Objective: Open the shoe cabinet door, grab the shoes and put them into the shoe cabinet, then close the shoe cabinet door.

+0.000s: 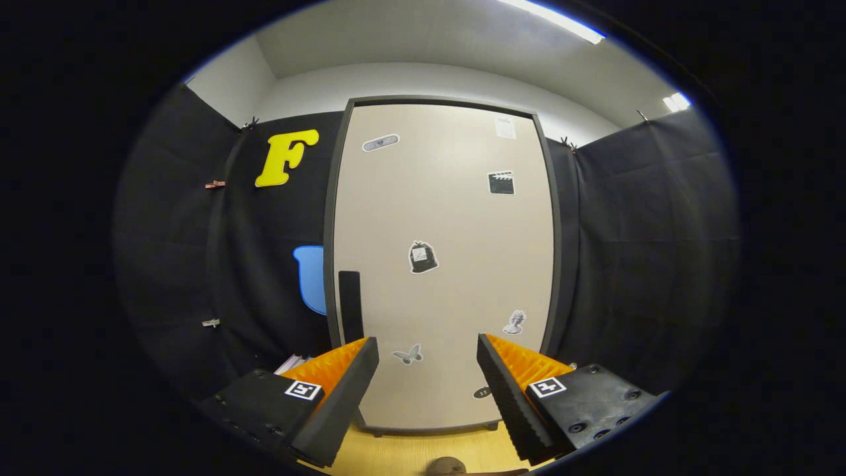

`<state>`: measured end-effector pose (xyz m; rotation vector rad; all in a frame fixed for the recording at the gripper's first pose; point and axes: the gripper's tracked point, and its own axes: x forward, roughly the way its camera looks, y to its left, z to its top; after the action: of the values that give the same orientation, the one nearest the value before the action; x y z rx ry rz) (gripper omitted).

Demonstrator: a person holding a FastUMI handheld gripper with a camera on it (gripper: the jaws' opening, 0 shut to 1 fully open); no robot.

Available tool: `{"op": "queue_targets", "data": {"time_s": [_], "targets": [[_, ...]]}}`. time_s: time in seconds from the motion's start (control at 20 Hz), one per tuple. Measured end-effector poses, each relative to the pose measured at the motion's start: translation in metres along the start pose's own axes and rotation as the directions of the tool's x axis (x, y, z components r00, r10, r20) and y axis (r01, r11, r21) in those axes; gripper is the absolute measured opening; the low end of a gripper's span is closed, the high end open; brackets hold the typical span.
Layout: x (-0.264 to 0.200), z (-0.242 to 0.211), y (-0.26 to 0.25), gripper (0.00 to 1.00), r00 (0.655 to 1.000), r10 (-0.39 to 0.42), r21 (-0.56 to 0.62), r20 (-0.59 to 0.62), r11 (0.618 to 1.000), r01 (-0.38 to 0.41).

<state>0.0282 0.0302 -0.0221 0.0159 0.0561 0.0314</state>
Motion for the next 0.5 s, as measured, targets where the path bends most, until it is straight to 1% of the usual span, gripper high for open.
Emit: {"op": "queue_targets", "data": {"time_s": [0.3,0.5], "targets": [[0.043,-0.014,0.039,0.98,0.998,0.051,0.017,-0.03,0.999,-0.051],[0.075,-0.021,0.06,0.98,0.996,0.073,0.031,-0.047,0.997,-0.071]]}}
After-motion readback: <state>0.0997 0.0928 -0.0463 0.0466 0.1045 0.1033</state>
